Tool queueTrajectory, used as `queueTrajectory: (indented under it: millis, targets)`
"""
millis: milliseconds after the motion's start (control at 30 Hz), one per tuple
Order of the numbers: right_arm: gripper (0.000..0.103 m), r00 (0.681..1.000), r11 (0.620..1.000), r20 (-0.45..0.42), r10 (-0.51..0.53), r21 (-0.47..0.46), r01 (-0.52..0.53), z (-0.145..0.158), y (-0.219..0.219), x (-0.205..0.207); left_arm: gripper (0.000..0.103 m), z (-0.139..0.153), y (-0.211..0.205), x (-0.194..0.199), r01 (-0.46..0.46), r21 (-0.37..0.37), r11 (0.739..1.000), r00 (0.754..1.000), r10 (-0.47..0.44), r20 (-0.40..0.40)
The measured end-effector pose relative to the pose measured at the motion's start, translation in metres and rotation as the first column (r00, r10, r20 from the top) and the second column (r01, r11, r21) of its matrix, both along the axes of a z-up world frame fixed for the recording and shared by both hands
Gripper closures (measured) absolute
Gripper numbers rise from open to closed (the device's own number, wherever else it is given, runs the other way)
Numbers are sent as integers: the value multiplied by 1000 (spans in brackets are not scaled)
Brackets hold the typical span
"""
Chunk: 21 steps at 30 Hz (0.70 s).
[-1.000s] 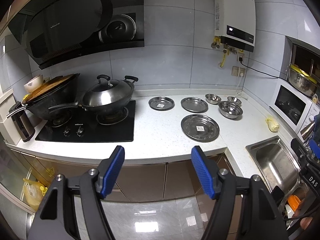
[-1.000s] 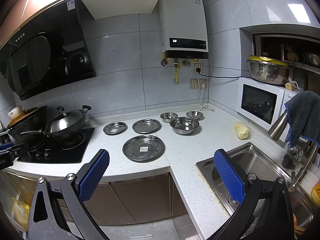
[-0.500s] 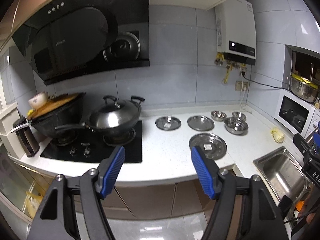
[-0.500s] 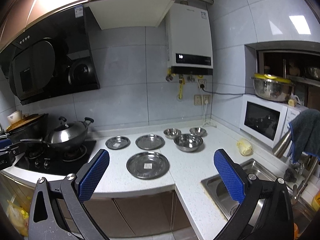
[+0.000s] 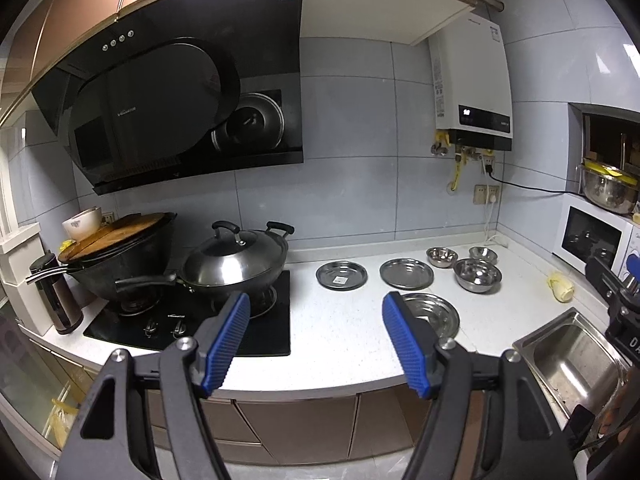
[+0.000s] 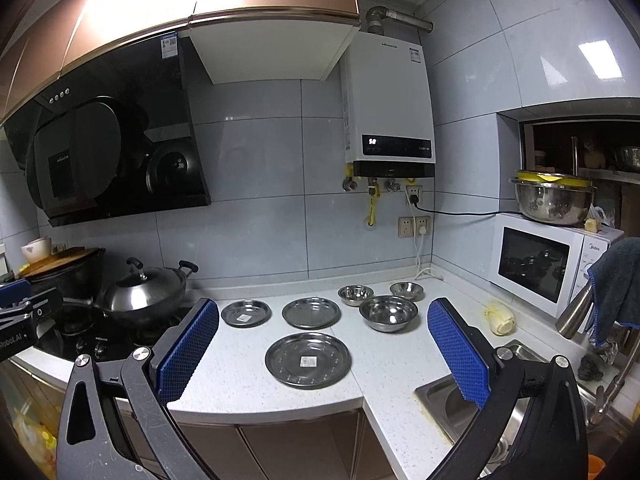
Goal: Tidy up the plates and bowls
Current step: 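Move both grippers toward the large labeled steel plate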
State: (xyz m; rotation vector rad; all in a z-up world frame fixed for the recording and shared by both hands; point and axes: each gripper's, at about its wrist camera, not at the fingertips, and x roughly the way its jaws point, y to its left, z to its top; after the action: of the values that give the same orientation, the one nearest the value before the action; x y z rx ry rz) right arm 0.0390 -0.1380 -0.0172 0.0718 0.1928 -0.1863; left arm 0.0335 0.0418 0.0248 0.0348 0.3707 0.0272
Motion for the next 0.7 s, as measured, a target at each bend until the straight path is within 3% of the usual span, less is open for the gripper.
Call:
queueTrajectory:
  millis: [433,700]
  targets:
    - [1,999,999,19,-29,19,28,-5,0,44,35,-3,4,38,34,-18,999,999,-33,42]
    - [1,1000,1000,-21,16,21,-16,-28,-43,126,35,-27,-28,134,4,-42,999,1000,-5,-5]
